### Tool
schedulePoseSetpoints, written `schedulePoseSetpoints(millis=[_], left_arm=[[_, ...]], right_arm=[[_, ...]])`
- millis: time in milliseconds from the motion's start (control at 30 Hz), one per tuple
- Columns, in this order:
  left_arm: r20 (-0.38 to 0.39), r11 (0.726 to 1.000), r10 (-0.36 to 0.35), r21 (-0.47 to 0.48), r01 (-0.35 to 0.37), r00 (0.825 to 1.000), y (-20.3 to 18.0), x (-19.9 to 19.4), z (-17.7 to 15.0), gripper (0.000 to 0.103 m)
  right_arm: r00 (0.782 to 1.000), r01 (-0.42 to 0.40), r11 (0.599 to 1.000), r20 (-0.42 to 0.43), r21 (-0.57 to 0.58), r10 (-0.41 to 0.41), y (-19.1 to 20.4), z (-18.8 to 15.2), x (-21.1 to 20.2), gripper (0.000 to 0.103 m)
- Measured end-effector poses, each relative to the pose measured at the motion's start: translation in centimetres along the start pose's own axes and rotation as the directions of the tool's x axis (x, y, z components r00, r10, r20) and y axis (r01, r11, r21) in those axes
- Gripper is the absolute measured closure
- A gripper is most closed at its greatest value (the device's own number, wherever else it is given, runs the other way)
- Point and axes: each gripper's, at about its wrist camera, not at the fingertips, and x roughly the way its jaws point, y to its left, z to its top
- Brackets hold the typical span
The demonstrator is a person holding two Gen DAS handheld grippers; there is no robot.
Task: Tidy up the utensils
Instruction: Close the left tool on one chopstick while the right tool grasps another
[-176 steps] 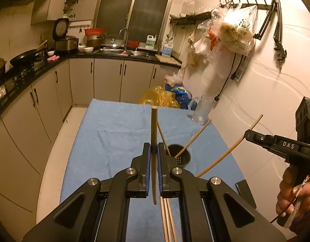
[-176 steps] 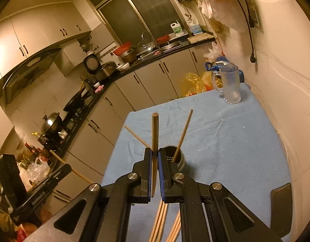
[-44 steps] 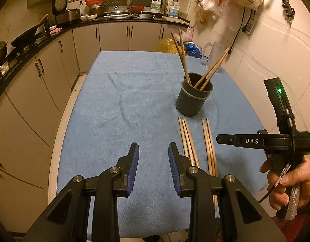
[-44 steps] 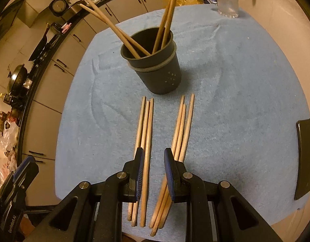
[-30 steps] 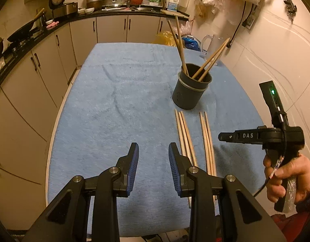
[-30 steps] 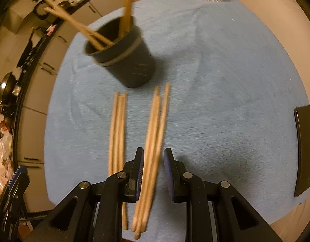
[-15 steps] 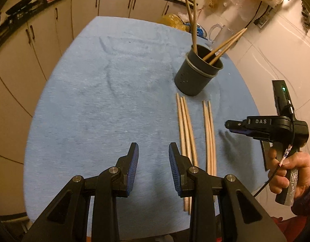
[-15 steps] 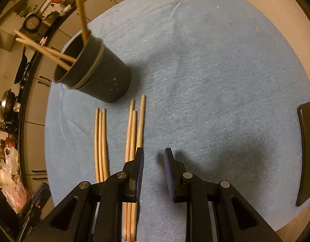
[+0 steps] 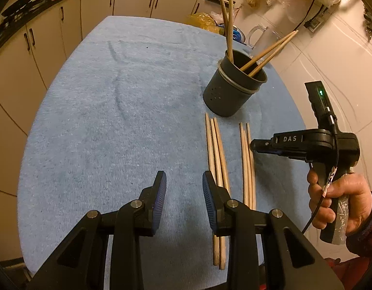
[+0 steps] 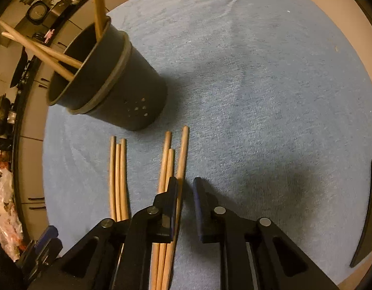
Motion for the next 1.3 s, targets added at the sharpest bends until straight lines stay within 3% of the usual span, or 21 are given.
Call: schedulePoseSetpoints(millis=[167,333,500,667,833,1000,1300], left_arm=[[-0.009,1.0,-0.015,0.005,0.015,1.0,-0.4,0.7,0.4,0.074],[-0.027,0.999,-0.04,0.018,0.04,0.999,-1.4,2.0,1.2,0.074],[-0.065,0.998,-0.055,0.037,0.058,0.996,-2.4,4.1,1.8,0.074],[-0.109,0.997,-0.064,0.042,0.069,0.992,-3.1,6.7,2.9,0.074],[-0.146,0.997,-0.059,0.048,0.067,0.987,-4.0,8.9,3.9,0.082],[-0.183,0.998,-0.025,0.045,0.034,0.983,-4.3,10.8,4.6,0.09],[-0.198,0.996,0.035,0.084,-0.019,0.979,-5.4,12.0,5.9,0.092]], right_arm=[[1.0,0.011,0.999,-0.009,-0.032,-0.011,0.7,0.2,0.4,0.089],[0.996,0.091,0.986,-0.011,-0.141,-0.094,2.8,0.3,1.0,0.093],[0.991,0.132,0.982,-0.002,-0.136,-0.134,1.5,-0.2,0.3,0.095],[0.994,0.104,0.991,-0.01,-0.089,-0.105,-0.8,-0.7,-0.5,0.096],[0.996,0.085,0.994,-0.012,-0.076,-0.086,-3.2,-1.6,-1.0,0.096],[0.997,0.079,0.994,-0.01,-0.072,-0.08,-4.7,-2.0,-1.4,0.096],[0.997,0.073,0.994,-0.019,-0.081,-0.075,-5.3,-1.5,-1.3,0.096]])
